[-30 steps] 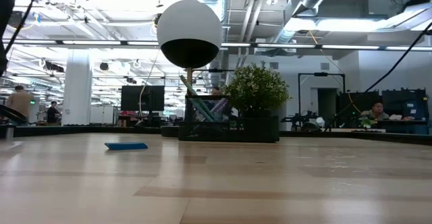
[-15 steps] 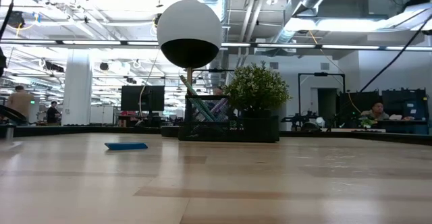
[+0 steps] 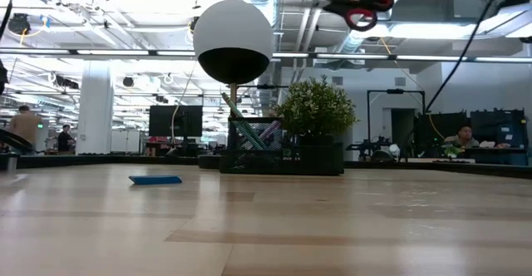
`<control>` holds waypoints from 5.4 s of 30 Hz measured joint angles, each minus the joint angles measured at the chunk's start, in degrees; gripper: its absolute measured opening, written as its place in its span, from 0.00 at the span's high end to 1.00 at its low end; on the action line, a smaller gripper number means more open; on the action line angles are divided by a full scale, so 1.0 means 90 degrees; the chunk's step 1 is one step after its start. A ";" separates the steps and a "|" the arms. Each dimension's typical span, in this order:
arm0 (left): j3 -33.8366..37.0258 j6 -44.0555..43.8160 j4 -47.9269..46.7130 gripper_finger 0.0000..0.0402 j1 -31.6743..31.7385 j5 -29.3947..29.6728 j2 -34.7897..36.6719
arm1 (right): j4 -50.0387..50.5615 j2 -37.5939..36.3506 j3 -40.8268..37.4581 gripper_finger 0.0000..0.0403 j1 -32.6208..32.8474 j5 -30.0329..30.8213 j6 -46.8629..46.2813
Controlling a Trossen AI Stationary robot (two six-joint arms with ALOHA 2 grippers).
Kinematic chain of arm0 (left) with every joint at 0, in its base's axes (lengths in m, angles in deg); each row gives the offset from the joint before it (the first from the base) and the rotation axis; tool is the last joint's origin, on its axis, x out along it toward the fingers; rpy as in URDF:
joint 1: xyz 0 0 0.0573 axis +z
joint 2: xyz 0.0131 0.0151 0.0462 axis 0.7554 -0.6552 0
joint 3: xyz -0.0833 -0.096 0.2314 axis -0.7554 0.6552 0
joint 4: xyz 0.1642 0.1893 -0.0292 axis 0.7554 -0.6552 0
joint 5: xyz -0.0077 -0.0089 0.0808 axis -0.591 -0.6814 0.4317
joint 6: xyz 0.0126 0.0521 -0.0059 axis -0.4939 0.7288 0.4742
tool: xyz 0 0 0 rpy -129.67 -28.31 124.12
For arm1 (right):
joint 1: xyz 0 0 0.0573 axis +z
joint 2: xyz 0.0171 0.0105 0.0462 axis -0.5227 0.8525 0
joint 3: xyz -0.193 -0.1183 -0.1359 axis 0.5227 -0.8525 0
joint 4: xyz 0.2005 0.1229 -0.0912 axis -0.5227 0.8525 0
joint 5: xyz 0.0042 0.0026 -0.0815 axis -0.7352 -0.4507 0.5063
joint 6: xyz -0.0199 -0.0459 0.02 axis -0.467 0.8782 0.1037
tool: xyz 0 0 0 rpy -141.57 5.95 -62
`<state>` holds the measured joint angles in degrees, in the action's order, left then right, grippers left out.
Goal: Pick and place office supplies into organizer
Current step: Put the black scissors into the black desk organizer
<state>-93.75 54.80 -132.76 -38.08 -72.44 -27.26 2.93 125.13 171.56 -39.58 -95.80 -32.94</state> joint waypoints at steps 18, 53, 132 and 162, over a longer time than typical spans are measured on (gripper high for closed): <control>0.0000 0.0229 -0.0120 0.76 -0.0007 -0.0130 0.0321 | 0.0179 0.1769 0.0007 0.94 -0.1326 -0.3091 0.0168; -0.0002 0.1325 -0.0869 0.76 -0.0019 0.0512 0.1589 | -0.2309 0.2533 0.0006 0.94 -0.1669 -0.5493 -0.4908; 0.5363 -0.0075 0.2467 0.76 -0.4832 0.6153 -0.0213 | -0.4628 0.2524 0.0544 0.94 0.0073 -0.6886 -0.5336; 0.4523 0.1887 -0.0464 0.76 -0.5336 0.8270 -0.0834 | -0.5458 0.2534 0.0544 0.94 -0.0290 -0.6841 -0.5372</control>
<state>-53.05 71.79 -136.94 -86.10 2.00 -34.77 -46.20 147.94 176.45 -42.19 -157.37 -81.29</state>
